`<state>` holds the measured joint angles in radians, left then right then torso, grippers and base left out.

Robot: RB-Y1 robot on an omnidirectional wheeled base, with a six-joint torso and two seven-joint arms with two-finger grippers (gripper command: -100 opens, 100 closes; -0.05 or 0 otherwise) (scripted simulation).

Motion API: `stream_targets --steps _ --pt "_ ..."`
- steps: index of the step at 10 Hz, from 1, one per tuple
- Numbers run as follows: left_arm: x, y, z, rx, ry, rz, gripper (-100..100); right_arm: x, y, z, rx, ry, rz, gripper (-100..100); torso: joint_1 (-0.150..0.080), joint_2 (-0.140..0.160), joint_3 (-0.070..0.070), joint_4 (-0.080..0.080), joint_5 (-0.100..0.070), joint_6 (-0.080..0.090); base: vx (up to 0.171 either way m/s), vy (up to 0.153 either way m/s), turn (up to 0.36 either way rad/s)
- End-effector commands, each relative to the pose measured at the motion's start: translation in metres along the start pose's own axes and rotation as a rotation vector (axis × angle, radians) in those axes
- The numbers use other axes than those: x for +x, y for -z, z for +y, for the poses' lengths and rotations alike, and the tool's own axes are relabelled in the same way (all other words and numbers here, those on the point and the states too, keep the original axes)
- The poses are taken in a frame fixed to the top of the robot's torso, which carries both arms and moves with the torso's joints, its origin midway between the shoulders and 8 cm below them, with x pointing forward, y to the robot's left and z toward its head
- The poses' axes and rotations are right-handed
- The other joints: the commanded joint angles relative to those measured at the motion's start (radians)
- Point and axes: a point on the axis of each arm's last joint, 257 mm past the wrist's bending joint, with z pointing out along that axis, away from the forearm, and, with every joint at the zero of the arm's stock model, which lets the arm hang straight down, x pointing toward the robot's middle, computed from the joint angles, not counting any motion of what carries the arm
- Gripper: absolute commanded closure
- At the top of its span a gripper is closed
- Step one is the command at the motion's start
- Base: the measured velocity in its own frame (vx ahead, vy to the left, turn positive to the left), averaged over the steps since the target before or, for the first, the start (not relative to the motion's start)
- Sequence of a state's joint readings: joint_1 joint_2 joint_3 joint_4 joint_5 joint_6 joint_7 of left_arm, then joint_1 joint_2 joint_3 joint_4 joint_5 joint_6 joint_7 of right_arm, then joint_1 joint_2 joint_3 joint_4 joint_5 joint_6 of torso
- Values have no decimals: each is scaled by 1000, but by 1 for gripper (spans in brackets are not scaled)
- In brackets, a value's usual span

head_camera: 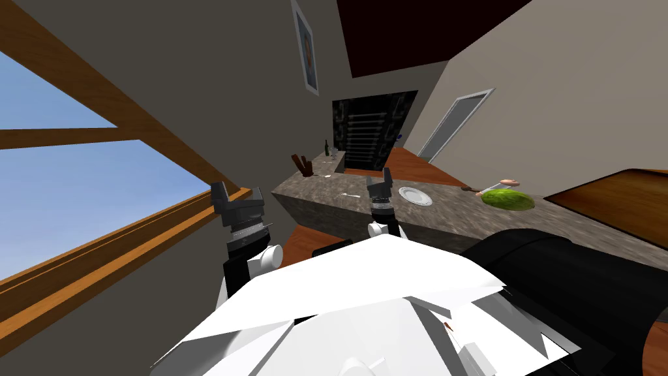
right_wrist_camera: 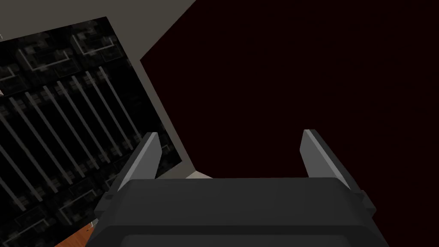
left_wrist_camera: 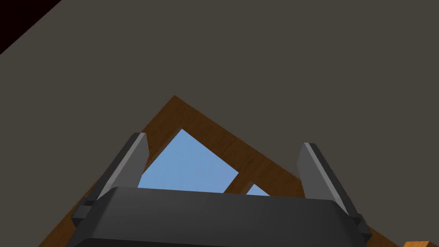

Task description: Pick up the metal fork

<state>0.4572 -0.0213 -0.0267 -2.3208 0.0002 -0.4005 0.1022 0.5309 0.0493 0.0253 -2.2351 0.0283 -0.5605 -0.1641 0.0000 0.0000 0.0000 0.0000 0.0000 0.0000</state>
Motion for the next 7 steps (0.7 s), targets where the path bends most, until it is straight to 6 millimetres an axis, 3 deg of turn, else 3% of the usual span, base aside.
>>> stream_targets --steps 1,7 --pt "0 0 0 0 0 0 0 6 1 -2 9 17 47 -100 0 0 0 0 0 0 -15 16 -17" --pt "0 0 0 0 0 0 0 21 4 -12 37 68 178 -100 2 2 1 0 0 0 -33 34 -18"
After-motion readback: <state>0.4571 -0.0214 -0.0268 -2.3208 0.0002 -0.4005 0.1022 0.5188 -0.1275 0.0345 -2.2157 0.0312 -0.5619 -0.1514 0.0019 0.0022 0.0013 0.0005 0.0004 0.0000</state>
